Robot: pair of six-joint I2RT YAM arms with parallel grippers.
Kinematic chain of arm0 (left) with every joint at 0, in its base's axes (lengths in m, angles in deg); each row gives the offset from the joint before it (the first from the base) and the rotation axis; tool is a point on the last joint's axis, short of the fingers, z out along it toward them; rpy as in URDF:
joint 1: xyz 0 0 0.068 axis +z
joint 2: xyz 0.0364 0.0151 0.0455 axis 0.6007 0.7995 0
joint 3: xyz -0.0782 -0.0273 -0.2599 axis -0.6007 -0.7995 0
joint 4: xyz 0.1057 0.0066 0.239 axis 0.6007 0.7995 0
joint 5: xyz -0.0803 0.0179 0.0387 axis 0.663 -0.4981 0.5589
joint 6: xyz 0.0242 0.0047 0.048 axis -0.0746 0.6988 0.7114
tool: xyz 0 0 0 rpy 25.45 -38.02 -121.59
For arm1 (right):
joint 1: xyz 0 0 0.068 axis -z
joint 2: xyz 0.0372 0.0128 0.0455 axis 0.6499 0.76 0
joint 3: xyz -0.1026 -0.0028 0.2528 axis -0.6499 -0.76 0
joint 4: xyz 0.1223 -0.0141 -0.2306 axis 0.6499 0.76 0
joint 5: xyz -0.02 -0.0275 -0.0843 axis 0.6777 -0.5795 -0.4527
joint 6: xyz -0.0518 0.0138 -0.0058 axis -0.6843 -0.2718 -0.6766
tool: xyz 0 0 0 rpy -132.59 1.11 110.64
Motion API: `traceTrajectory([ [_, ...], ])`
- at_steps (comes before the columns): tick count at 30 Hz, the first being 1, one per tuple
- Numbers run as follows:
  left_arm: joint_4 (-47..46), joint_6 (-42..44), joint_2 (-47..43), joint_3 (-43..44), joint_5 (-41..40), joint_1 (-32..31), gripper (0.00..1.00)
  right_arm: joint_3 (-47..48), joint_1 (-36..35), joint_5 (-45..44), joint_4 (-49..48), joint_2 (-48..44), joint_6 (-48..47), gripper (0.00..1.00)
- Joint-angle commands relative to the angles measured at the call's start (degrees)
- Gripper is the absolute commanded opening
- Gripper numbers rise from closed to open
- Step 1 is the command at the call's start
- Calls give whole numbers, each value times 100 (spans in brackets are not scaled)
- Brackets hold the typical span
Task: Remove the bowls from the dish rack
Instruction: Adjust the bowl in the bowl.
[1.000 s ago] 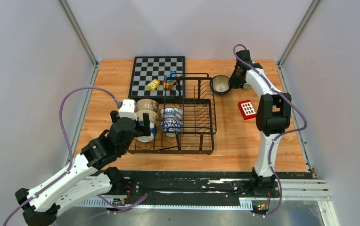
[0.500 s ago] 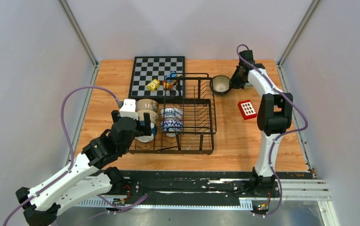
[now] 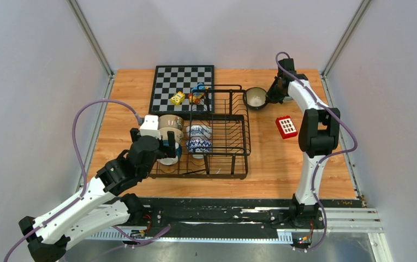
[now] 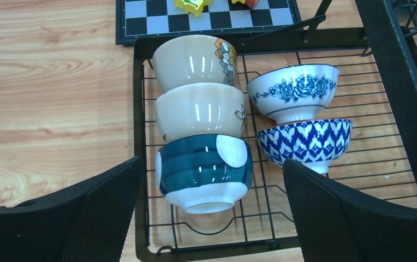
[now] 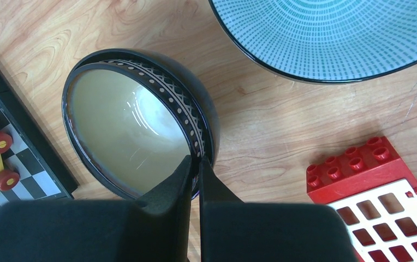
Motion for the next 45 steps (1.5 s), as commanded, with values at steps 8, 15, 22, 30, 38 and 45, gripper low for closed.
traceTrajectory([
  [8,-137,-112,-10,-18,25,44,100,-104,145,71,-70,-483,250,0],
  [15,-134,-146,2,-32,62,44,100,-206,175,218,-82,-424,277,0],
  [22,-134,-154,-12,-56,67,44,100,-329,181,360,-89,-295,323,0],
  [30,-165,-168,16,-78,95,44,100,-284,208,558,-100,-181,331,0],
  [38,-194,-173,30,-100,115,45,100,-394,286,700,-89,-132,320,0],
  [45,-205,-200,34,-113,150,44,100,-369,317,695,-35,-184,249,5],
])
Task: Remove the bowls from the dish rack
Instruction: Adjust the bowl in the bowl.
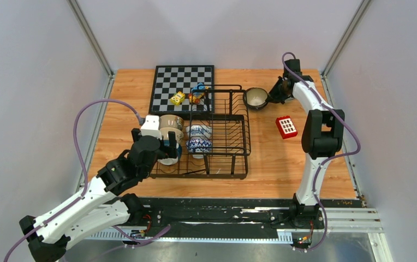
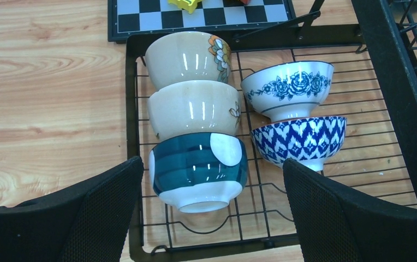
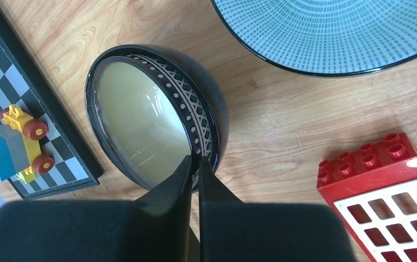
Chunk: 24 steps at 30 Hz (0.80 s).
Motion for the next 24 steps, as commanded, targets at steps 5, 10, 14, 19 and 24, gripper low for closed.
traceTrajectory([
  [5,-178,-121,17,-57,47,44,100,63,83,-33,324,-165,-70,25],
  [10,-188,-129,50,-21,112,44,100,188,82,-205,424,-378,-191,37],
  [14,-185,-154,43,-30,157,44,100,270,85,-377,435,-409,-373,36],
  [19,-122,-132,0,-15,168,45,100,592,60,-272,429,-104,-781,35],
  [24,-46,-45,-34,31,113,45,100,828,-105,-553,460,31,-1327,37],
])
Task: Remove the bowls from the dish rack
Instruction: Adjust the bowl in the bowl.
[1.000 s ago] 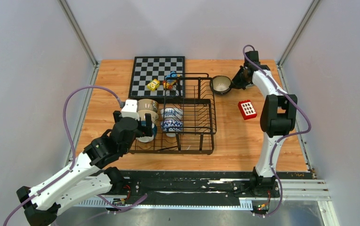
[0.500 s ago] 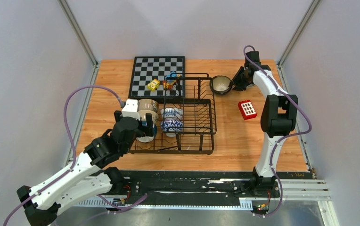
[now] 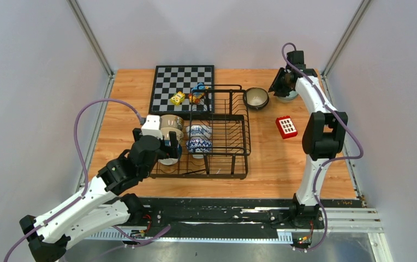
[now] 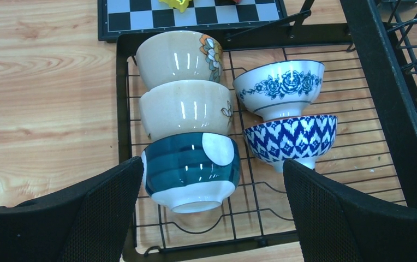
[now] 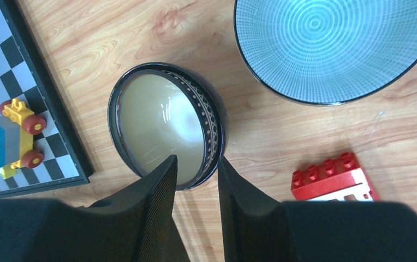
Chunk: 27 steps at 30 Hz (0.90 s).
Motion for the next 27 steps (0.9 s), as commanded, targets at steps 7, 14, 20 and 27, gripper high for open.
traceTrajectory([
  [7,67,96,-48,62,-70,44,100,623,-403,-650,325,484,-1080,39],
  [14,108,159,-102,61,-84,44,100,707,-547,-1164,439,635,-1228,38],
  [20,54,182,-79,36,-72,45,100,608,-560,-1190,415,662,-1257,34],
  [27,46,150,-103,-25,-46,44,100,507,-604,-1190,404,765,-1265,25],
])
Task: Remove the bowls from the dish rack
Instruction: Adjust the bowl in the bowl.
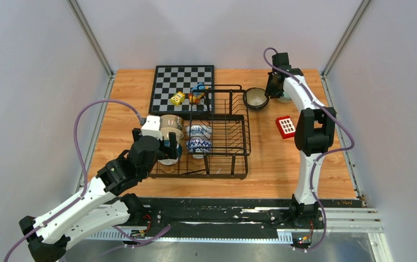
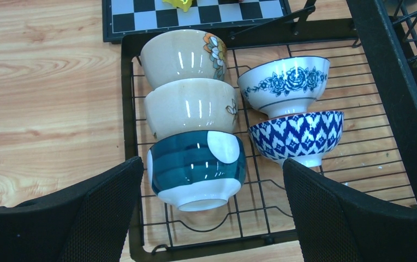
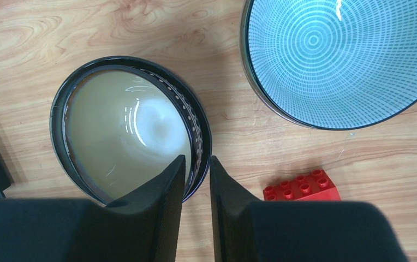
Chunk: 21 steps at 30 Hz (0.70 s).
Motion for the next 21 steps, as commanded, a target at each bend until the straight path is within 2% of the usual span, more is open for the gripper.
traceTrajectory([
  [1,-29,-6,-66,-42,-41,45,100,-8,-94,-110,133,194,-57,23],
  [3,-30,-14,-103,-63,-43,46,100,-17,-103,-87,133,208,-60,19],
  [10,-23,-84,-159,-135,-29,44,100,-53,-113,-16,116,232,-31,15],
  [16,-11,-103,-186,-152,-36,44,100,-97,-101,70,92,173,52,0],
  [21,-29,-110,-181,-170,-38,44,100,-64,-95,108,85,24,159,0],
])
